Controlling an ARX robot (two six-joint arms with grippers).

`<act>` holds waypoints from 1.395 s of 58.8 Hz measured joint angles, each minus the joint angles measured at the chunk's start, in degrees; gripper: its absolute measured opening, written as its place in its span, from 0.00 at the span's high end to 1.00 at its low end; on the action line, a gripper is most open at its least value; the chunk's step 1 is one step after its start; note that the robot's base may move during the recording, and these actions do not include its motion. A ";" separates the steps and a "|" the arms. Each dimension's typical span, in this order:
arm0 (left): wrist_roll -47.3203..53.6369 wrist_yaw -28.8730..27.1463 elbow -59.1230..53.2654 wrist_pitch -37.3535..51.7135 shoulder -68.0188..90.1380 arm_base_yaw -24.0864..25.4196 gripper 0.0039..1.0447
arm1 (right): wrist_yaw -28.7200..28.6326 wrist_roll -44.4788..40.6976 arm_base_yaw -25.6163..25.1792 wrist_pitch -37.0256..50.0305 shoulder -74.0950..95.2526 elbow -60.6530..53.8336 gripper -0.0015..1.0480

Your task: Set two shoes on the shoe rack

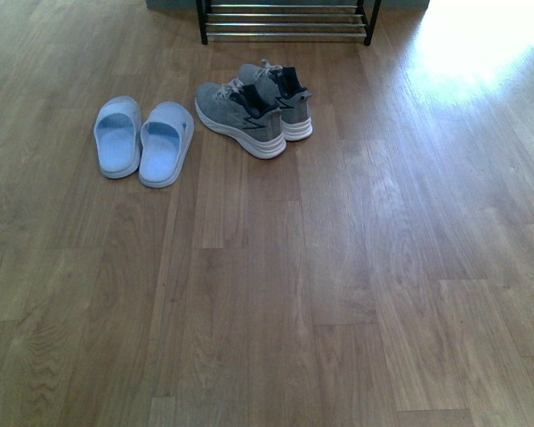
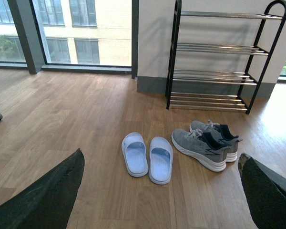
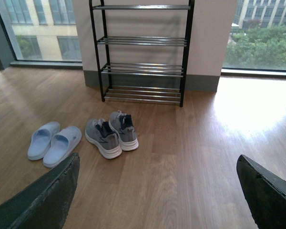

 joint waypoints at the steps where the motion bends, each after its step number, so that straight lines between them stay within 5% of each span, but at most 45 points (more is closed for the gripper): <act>1: 0.00 0.00 0.00 -0.02 0.00 0.00 0.09 | 0.00 0.00 0.00 0.00 0.00 0.00 0.09; 82: 0.00 0.00 0.00 -0.02 0.00 0.00 0.09 | 0.00 0.00 0.00 0.00 0.00 0.00 0.09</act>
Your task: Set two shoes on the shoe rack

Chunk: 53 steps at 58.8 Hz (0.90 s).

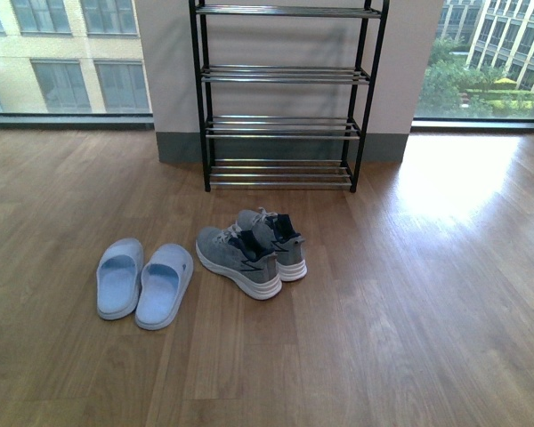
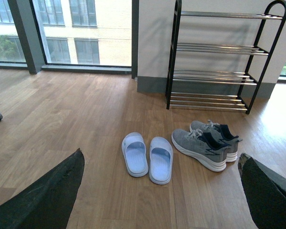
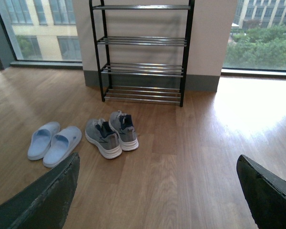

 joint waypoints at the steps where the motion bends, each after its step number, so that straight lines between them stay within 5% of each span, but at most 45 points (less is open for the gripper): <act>1: -0.02 0.00 0.00 0.00 0.00 0.00 0.09 | 0.00 0.00 0.00 0.00 0.00 0.00 0.09; 53: 0.00 0.00 0.00 0.00 0.00 0.00 0.09 | 0.00 0.00 0.00 0.00 0.00 0.00 0.09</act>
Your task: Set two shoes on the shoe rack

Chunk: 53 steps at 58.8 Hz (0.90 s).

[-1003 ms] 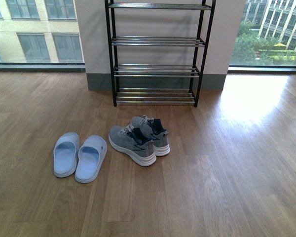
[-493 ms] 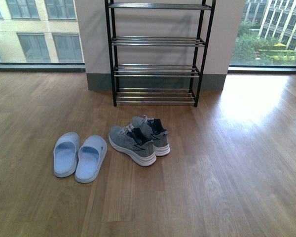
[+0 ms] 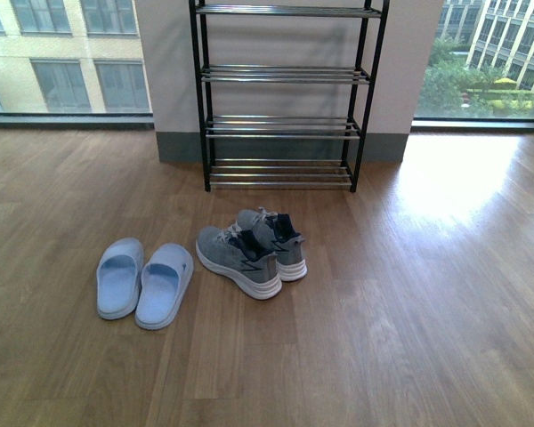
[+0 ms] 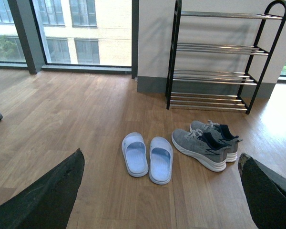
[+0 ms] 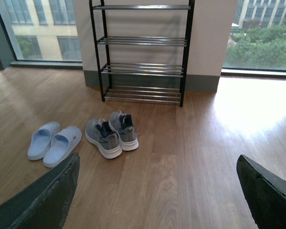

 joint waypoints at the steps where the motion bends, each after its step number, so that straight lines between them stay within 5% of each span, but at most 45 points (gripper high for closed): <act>1: 0.00 0.00 0.00 0.00 0.00 0.00 0.09 | 0.00 0.00 0.00 0.00 0.00 0.00 0.09; 53: -0.02 0.00 0.00 0.00 0.00 0.00 0.09 | 0.00 0.00 0.00 0.00 0.00 0.00 0.09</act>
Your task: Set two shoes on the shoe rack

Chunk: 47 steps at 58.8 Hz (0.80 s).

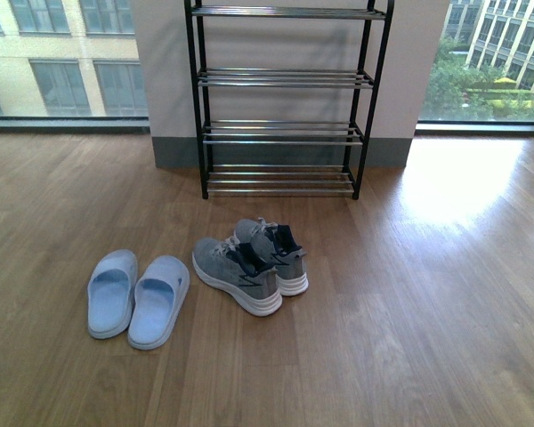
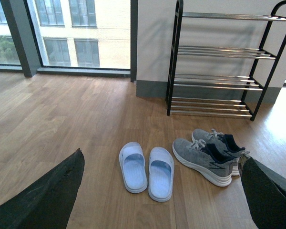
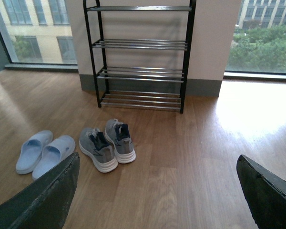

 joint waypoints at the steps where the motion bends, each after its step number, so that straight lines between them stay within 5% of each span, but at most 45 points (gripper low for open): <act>1: 0.00 0.00 0.00 0.00 0.00 0.00 0.09 | -0.02 0.00 0.00 0.00 0.00 0.00 0.09; 47: 0.02 0.04 0.00 0.02 0.00 0.00 0.09 | 0.07 0.00 0.00 0.00 0.00 0.00 0.09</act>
